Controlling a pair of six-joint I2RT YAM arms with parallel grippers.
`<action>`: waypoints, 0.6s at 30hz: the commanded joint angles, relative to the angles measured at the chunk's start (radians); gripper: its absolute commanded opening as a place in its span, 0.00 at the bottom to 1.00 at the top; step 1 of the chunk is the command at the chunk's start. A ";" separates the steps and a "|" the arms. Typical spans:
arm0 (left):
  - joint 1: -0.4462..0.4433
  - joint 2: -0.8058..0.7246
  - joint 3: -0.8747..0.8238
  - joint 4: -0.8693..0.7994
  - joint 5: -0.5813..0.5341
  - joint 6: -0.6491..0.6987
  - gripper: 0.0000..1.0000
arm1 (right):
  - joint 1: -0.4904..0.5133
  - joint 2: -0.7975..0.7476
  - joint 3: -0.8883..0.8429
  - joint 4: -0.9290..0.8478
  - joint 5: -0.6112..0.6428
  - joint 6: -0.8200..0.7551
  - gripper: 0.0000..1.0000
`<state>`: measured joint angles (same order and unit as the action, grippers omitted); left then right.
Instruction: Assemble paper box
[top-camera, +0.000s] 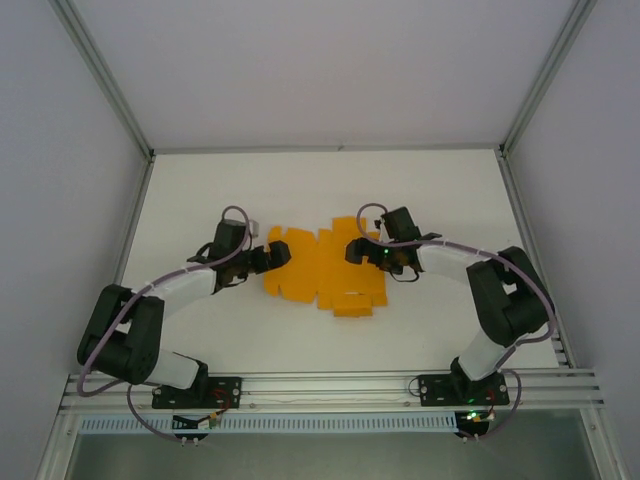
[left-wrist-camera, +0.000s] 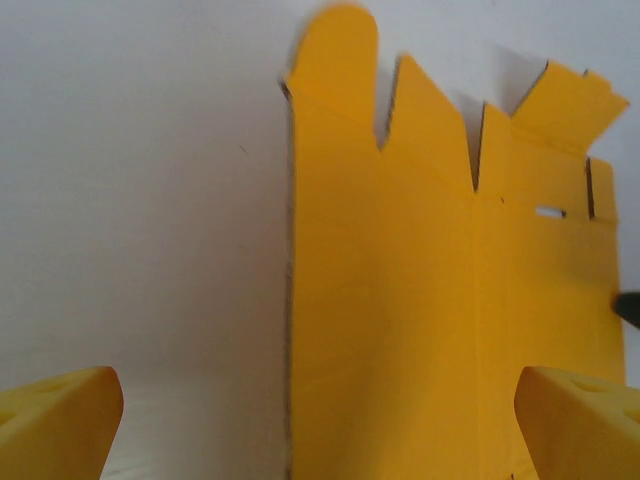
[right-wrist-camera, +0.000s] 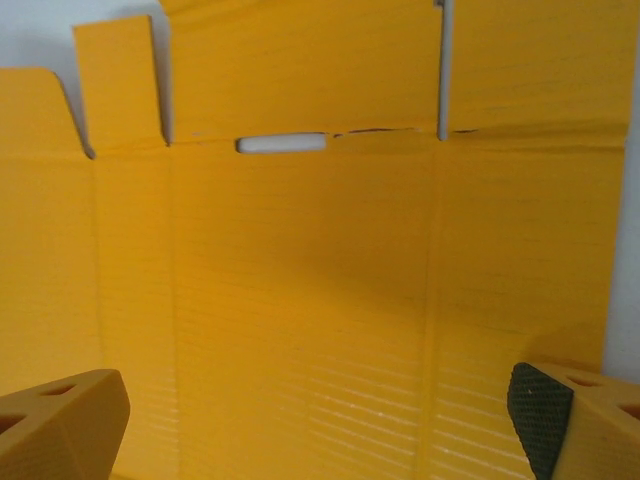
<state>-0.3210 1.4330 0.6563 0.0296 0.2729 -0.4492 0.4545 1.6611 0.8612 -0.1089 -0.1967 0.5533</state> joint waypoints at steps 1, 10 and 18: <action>-0.013 0.030 0.008 0.025 0.031 -0.003 1.00 | -0.008 0.023 -0.016 0.004 0.012 0.021 0.98; -0.012 0.097 -0.040 0.213 0.134 -0.057 0.87 | -0.023 0.046 -0.069 0.044 0.020 0.027 0.98; -0.004 0.123 -0.077 0.356 0.161 -0.102 0.40 | -0.058 0.057 -0.111 0.123 -0.052 0.013 0.98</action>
<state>-0.3313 1.5352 0.6025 0.2905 0.4049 -0.5262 0.4122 1.6684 0.8005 0.0601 -0.2386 0.5644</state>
